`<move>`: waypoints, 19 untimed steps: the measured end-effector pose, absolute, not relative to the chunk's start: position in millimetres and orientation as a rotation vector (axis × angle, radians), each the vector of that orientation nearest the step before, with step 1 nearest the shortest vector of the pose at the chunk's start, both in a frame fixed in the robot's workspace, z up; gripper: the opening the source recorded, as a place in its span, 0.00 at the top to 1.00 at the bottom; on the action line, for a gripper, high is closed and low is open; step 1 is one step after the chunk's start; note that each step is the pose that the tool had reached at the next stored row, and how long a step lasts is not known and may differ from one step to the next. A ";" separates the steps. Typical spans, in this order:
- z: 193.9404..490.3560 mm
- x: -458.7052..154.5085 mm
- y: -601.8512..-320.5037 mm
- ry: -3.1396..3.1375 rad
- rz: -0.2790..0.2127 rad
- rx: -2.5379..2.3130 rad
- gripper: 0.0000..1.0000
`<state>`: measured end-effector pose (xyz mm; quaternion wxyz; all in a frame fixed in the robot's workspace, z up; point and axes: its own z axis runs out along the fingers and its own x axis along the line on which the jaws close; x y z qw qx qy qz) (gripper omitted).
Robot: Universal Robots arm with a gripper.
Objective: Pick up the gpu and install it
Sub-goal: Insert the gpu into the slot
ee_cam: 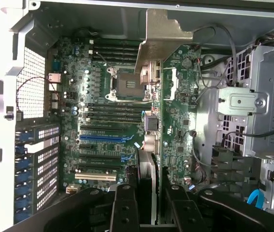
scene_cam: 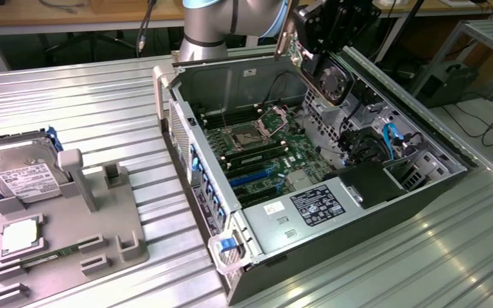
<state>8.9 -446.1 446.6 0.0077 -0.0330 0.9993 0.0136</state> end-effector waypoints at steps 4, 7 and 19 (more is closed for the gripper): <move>446.5 8.9 -446.1 3.124 0.043 -0.123 0.73; 446.6 9.0 -446.1 3.123 0.043 -0.141 0.73; 446.5 8.9 -446.1 3.118 0.044 -0.243 0.73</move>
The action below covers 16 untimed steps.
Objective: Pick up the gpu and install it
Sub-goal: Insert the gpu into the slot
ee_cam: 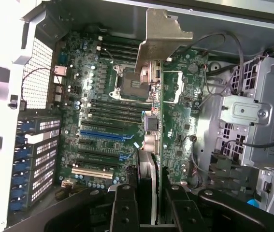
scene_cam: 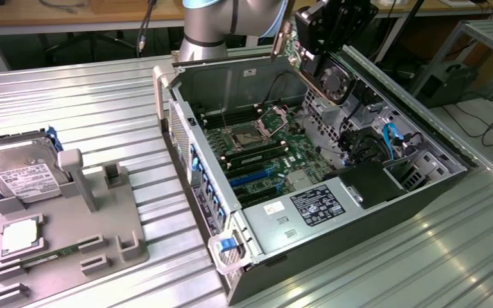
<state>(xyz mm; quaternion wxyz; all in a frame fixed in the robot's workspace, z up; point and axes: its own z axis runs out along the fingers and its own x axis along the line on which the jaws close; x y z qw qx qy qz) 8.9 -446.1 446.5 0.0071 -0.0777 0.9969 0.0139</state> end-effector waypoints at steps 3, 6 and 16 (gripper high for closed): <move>446.6 9.0 -446.1 3.116 0.044 -0.264 0.73; 446.5 8.9 -446.1 3.115 0.044 -0.285 0.73; 446.6 8.9 -446.1 3.107 0.044 -0.362 0.73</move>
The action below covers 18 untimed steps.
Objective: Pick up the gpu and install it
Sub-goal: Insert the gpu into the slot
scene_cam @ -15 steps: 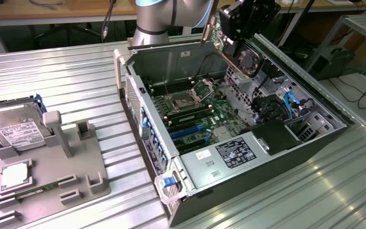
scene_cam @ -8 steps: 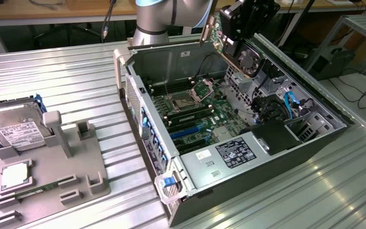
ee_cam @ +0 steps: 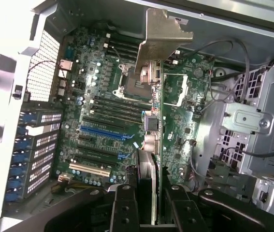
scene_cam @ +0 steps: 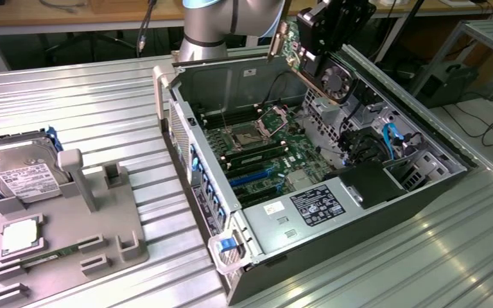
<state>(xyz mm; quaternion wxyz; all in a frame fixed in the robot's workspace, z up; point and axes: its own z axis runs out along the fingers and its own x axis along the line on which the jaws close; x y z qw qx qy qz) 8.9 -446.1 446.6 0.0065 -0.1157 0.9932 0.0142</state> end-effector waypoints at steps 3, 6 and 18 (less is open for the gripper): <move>446.5 8.9 -446.1 3.105 0.045 -0.380 0.73; 446.5 8.9 -446.1 3.103 0.045 -0.399 0.73; 446.5 9.1 -446.1 3.093 0.045 -0.473 0.73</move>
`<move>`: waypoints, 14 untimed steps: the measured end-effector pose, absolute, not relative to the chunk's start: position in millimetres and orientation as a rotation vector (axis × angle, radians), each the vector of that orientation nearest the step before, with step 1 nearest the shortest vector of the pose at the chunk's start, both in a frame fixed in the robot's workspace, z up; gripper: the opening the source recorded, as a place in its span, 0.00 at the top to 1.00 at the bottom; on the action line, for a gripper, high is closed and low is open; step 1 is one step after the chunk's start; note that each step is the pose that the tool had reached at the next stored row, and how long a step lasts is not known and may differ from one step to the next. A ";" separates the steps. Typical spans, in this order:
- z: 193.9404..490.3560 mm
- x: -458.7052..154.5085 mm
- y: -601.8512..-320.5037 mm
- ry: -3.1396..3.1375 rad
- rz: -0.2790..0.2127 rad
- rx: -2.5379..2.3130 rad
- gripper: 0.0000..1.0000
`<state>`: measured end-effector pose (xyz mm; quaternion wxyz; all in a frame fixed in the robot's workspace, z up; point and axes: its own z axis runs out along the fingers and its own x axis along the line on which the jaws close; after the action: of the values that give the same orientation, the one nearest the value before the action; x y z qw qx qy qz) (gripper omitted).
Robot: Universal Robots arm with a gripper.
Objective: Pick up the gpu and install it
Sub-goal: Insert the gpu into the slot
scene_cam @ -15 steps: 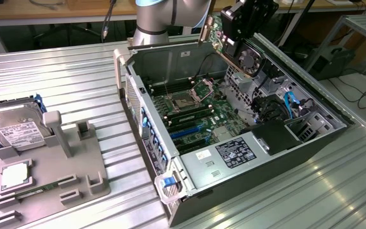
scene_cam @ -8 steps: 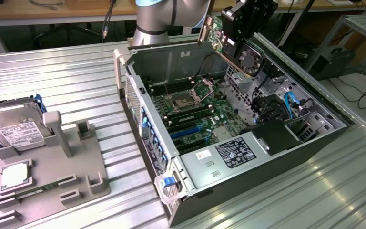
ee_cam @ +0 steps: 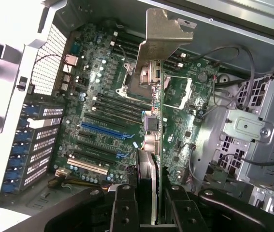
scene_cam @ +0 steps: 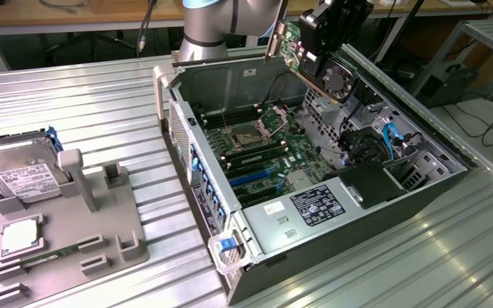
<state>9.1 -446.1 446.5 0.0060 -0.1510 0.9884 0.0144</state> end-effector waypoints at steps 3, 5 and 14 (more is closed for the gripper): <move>446.5 9.3 -446.1 3.090 0.045 -0.492 0.73; 446.6 9.4 -446.1 3.089 0.045 -0.504 0.73; 446.5 9.6 -446.1 3.080 0.046 -0.559 0.73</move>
<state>9.6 -446.1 446.5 0.0056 -0.1785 0.9838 0.0146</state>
